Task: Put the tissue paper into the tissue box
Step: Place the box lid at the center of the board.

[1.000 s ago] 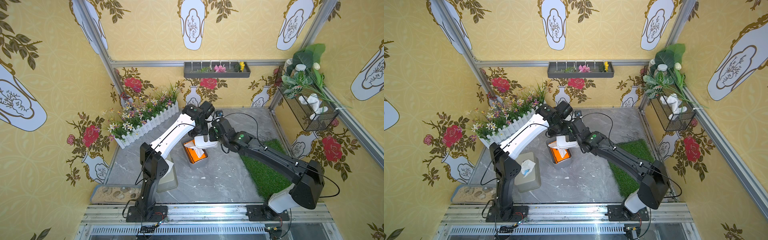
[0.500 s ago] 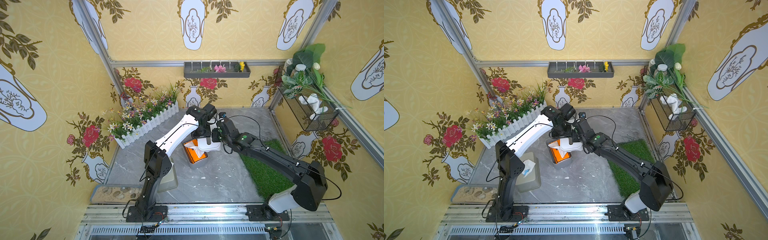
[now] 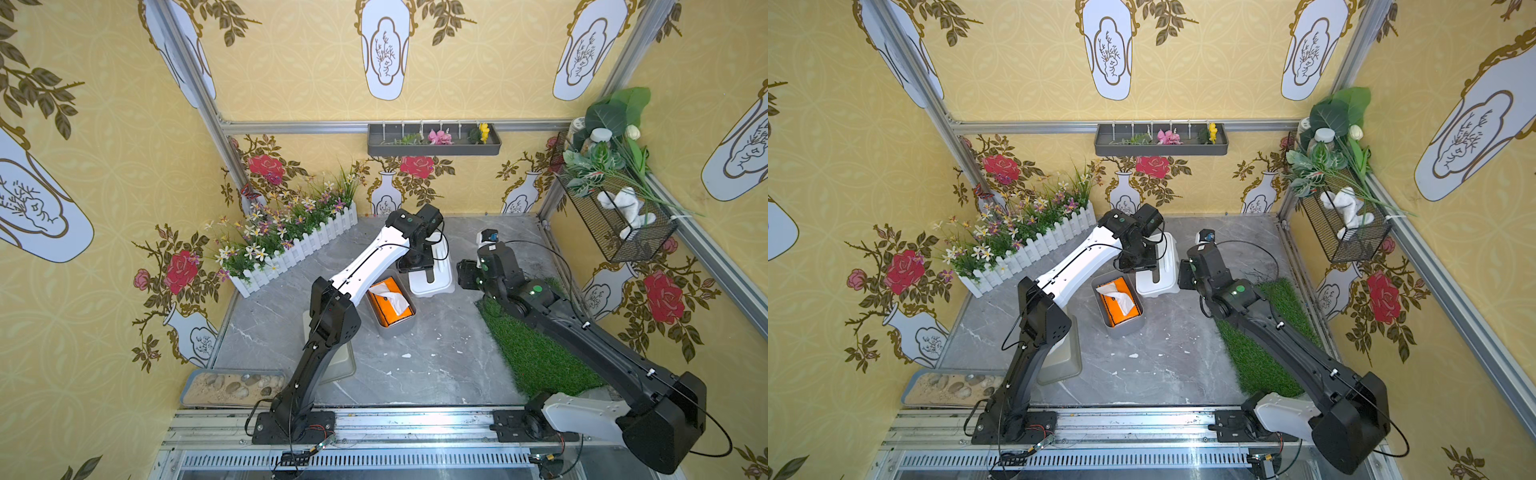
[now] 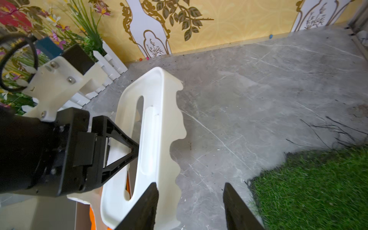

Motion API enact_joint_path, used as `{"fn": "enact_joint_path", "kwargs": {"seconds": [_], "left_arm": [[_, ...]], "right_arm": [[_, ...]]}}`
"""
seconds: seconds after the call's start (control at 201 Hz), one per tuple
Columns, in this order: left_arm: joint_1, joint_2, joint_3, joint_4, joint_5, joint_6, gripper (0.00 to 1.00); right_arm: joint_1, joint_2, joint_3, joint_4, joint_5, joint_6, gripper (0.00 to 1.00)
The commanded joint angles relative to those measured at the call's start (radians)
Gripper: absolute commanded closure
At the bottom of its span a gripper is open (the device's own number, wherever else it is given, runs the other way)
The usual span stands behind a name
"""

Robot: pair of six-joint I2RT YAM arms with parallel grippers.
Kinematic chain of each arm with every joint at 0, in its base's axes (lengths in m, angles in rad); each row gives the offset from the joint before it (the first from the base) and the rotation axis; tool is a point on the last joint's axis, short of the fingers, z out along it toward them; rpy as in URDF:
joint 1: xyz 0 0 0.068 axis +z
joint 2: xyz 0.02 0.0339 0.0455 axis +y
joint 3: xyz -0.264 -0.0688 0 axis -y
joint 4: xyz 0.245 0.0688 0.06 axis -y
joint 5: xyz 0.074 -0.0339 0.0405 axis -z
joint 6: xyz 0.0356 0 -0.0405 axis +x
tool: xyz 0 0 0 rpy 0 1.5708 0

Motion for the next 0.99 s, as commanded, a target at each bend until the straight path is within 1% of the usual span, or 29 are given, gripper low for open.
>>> {"fn": "enact_joint_path", "kwargs": {"seconds": [0.0,0.09,0.159,0.378,0.582,0.752,0.836,0.986], "left_arm": [[-0.01,0.039,0.022,-0.012,0.015,-0.018,0.57],[-0.024,0.072,0.031,-0.01,0.02,-0.03,0.57],[-0.04,0.101,0.03,-0.01,0.022,-0.038,0.57],[-0.075,0.185,0.039,-0.006,0.015,-0.054,0.55],[-0.077,0.188,-0.017,0.02,0.017,-0.062,0.5],[-0.078,0.185,-0.036,0.037,0.039,-0.053,0.39],[-0.078,0.178,-0.041,0.042,0.042,-0.042,0.29],[-0.078,0.133,-0.074,0.061,0.035,-0.022,0.23]], "right_arm": [[-0.073,-0.034,-0.039,-0.041,-0.039,-0.023,0.45],[-0.151,-0.039,-0.07,-0.034,-0.108,-0.029,0.44],[-0.19,-0.023,-0.08,-0.029,-0.154,-0.035,0.44],[-0.225,0.043,-0.106,0.021,-0.253,-0.051,0.43],[-0.231,0.104,-0.121,0.039,-0.308,-0.055,0.42],[-0.225,0.173,-0.134,0.056,-0.37,-0.017,0.4],[-0.221,0.2,-0.132,0.075,-0.389,-0.014,0.39],[-0.205,0.271,-0.09,0.059,-0.407,-0.035,0.39]]}}
